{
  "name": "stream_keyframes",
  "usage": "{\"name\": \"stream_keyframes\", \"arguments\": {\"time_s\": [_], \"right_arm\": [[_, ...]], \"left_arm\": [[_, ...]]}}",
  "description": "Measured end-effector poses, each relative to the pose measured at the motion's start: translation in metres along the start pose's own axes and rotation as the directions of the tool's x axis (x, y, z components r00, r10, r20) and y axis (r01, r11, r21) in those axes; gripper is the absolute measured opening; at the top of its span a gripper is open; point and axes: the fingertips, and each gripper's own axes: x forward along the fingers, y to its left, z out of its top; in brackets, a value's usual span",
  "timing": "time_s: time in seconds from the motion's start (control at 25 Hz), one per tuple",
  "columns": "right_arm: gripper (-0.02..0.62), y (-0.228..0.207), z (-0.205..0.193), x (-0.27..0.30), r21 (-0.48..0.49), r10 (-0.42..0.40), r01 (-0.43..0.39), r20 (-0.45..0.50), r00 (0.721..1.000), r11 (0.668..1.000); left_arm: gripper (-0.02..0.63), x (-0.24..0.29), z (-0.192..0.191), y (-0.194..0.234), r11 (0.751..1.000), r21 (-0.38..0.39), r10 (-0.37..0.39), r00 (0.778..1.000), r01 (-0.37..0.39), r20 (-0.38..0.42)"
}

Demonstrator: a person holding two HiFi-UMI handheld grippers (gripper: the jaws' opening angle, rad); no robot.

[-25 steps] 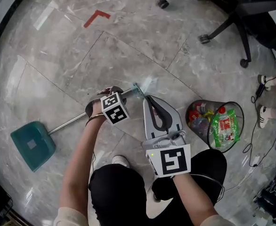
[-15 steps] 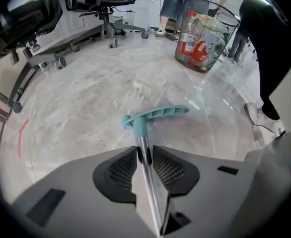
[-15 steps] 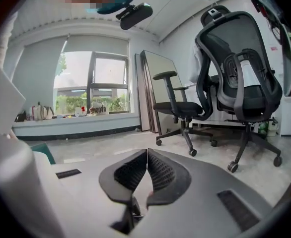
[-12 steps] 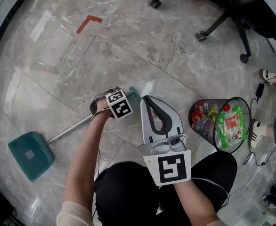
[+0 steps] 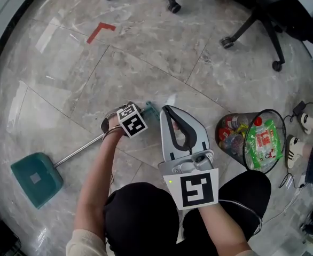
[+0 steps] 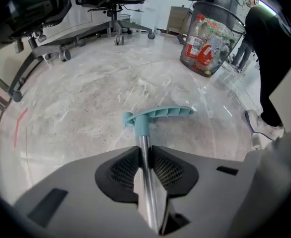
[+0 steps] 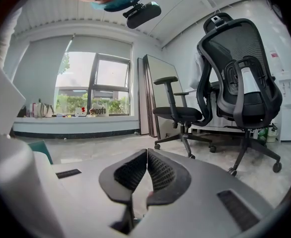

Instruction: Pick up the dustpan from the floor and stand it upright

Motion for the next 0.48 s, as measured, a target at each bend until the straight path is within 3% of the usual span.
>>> {"name": "stream_keyframes", "arguments": {"time_s": [0.24,0.36,0.48], "right_arm": [[0.018,0.015,0.003,0.003,0.011,0.041,-0.041,0.006,0.999,0.999],[0.018,0.024,0.009,0.0,0.003,0.068,-0.068,-0.039,0.997,0.998],[0.018,0.039,0.04,-0.003,0.018,0.109,-0.108,-0.081,0.991,0.994]], "left_arm": [[0.091,-0.039,0.008,0.003,1.0,-0.007,-0.01,0.998,0.01,0.057],[0.089,-0.082,0.013,0.002,1.0,-0.024,-0.003,0.995,0.006,0.098],[0.087,-0.142,0.021,-0.001,1.0,-0.018,0.023,0.988,-0.02,0.15]]}}
